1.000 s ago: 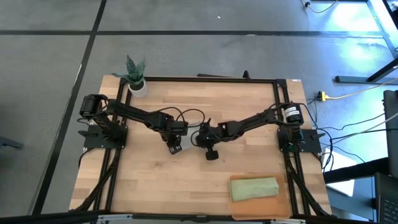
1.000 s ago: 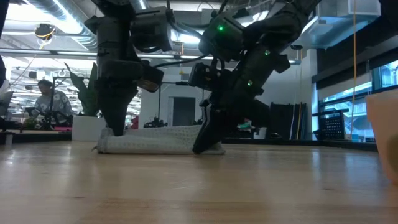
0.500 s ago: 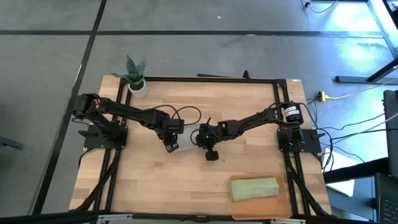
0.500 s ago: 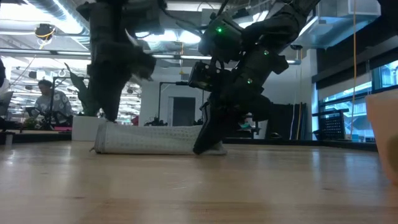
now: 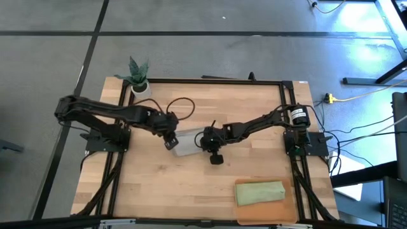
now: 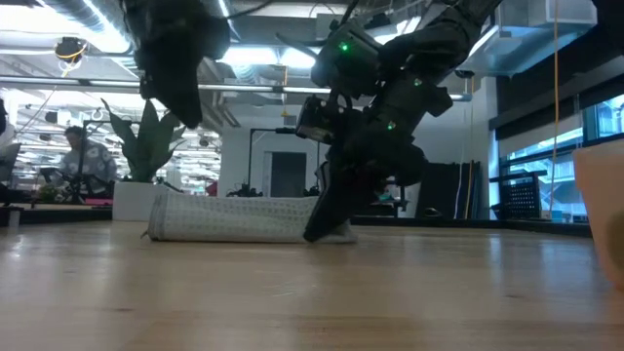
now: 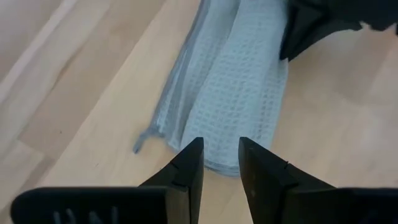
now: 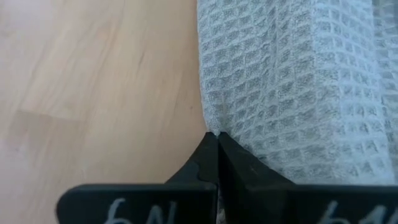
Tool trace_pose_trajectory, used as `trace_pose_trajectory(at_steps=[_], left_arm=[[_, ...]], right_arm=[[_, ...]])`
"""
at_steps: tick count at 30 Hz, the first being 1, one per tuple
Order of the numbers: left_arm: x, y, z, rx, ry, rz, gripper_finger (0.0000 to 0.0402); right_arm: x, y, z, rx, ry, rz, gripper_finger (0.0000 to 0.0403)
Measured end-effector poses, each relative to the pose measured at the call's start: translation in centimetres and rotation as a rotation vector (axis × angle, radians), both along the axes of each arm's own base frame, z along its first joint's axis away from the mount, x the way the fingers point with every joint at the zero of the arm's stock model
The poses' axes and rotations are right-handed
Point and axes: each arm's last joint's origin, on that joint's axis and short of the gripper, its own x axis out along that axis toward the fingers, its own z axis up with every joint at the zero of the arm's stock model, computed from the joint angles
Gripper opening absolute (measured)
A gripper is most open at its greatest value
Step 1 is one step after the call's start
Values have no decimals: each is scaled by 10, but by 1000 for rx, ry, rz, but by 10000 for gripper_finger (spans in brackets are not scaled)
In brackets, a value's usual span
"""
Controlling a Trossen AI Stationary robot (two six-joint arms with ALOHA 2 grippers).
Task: Roll microfiber towels into tight, uniform cylinder then place into a basket
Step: Roll the gray microfiber cloth
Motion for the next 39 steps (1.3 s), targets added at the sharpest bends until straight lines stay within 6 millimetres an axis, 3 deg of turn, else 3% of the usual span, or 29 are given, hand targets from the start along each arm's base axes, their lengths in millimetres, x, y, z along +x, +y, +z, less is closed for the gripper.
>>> trace_pose_trajectory(at_steps=[18, 39], left_arm=[[-9, -35, 7, -21, -40, -96, 90], [-13, -53, 8, 7, -56, -105, 90]], right_arm=[[-1, 1, 0, 68, 17, -29, 0], [-2, 6, 0, 259, 62, -43, 0]])
